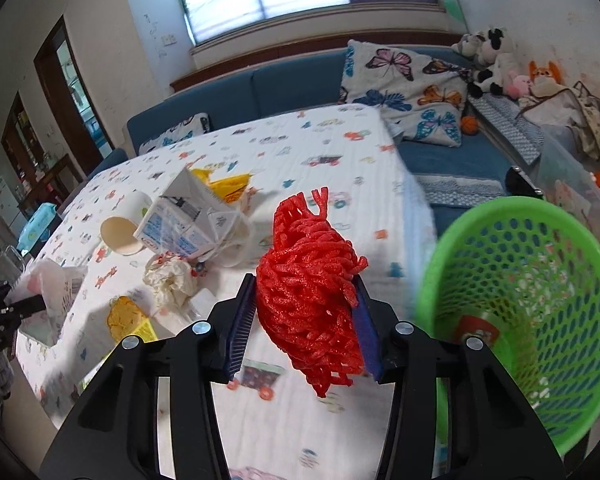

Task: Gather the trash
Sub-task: 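Carry the red mesh net over the green basket and open the right tool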

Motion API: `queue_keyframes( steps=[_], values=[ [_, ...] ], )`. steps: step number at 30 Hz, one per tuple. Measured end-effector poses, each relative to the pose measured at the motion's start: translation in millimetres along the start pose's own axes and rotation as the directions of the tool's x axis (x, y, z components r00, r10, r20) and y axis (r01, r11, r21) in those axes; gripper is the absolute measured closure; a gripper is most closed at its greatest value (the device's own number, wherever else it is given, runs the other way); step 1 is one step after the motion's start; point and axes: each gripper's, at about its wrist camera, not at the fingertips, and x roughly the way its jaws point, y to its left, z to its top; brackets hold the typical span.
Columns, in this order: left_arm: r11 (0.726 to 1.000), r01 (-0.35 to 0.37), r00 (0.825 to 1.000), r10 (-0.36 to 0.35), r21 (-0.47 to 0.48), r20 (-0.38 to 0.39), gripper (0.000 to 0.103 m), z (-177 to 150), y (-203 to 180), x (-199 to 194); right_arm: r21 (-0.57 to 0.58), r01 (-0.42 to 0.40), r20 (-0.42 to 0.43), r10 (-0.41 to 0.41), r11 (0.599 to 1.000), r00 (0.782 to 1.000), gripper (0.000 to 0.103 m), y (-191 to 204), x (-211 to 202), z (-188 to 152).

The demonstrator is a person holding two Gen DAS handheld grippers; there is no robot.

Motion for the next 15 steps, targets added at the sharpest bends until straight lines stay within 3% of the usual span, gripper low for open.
queue_keyframes(
  steps=[15],
  values=[
    [0.983,0.131,0.988,-0.140,0.132,0.062,0.096,83.0,-91.8,20.0,0.126,0.185,0.000,-0.186,0.975,0.983,0.054,-101.6,-40.9,-21.8]
  ],
)
